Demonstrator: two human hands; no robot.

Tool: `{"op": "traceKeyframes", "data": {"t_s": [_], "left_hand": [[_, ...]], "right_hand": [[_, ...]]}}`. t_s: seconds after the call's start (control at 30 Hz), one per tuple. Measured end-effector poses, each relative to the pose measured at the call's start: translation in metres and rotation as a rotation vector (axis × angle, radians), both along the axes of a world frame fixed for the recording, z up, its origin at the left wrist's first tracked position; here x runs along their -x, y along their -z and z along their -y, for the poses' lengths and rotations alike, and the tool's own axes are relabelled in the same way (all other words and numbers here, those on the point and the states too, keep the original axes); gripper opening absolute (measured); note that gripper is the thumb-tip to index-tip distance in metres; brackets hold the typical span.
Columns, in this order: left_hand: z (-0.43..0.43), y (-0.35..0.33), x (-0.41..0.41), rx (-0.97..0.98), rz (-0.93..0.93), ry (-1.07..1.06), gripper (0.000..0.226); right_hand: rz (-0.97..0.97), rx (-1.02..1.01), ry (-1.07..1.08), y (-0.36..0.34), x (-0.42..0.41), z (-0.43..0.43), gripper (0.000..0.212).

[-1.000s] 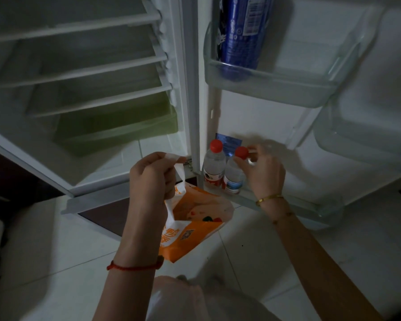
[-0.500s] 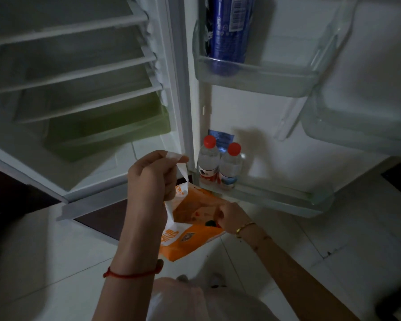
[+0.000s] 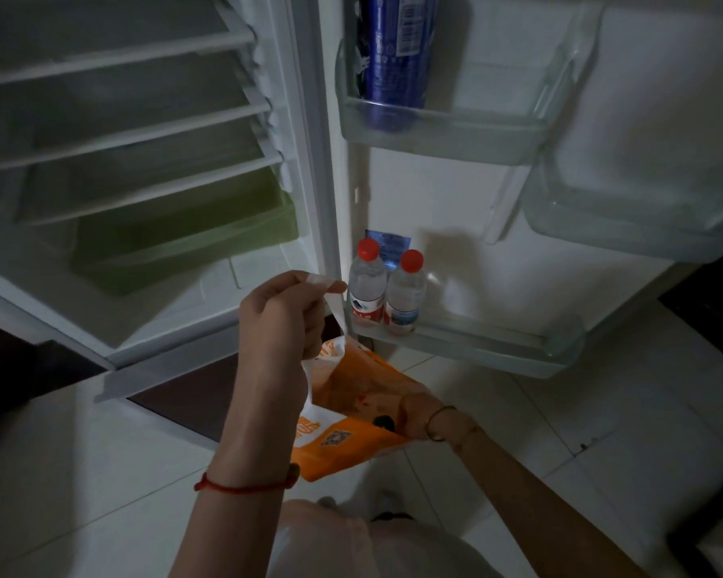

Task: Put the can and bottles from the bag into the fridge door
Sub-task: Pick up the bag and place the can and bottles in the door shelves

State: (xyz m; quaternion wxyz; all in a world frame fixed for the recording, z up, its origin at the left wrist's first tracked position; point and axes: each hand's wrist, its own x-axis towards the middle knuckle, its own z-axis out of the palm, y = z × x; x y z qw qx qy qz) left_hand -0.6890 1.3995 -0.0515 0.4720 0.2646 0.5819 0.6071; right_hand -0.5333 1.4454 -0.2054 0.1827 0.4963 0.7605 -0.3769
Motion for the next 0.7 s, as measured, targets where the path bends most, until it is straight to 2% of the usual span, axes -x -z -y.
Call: {"op": "traceKeyframes", "data": {"t_s": [0.2,0.33,0.47,0.53,0.6,0.7], "left_hand": [[0.004,-0.003,0.005,-0.021,-0.024,-0.017,0.024],[0.009,-0.006,0.006,-0.043,-0.034,-0.029,0.022],[0.01,-0.008,0.004,-0.061,-0.031,-0.02,0.024],[0.009,-0.008,0.002,-0.064,-0.03,-0.016,0.024],[0.006,-0.006,-0.002,-0.058,-0.02,-0.015,0.023],[0.003,-0.002,-0.011,-0.047,0.004,0.002,0.022]], "right_hand": [[-0.029,-0.173,0.003,-0.004,-0.012,0.004,0.032],[-0.096,-0.199,0.0,-0.001,-0.014,0.0,0.034],[-0.117,-0.208,0.188,-0.012,-0.012,0.003,0.029],[-0.149,-0.269,0.208,-0.024,-0.014,0.006,0.022],[-0.186,-0.351,0.205,-0.037,-0.02,0.008,0.007],[-0.199,-0.418,0.236,-0.046,-0.029,0.006,0.01]]}}
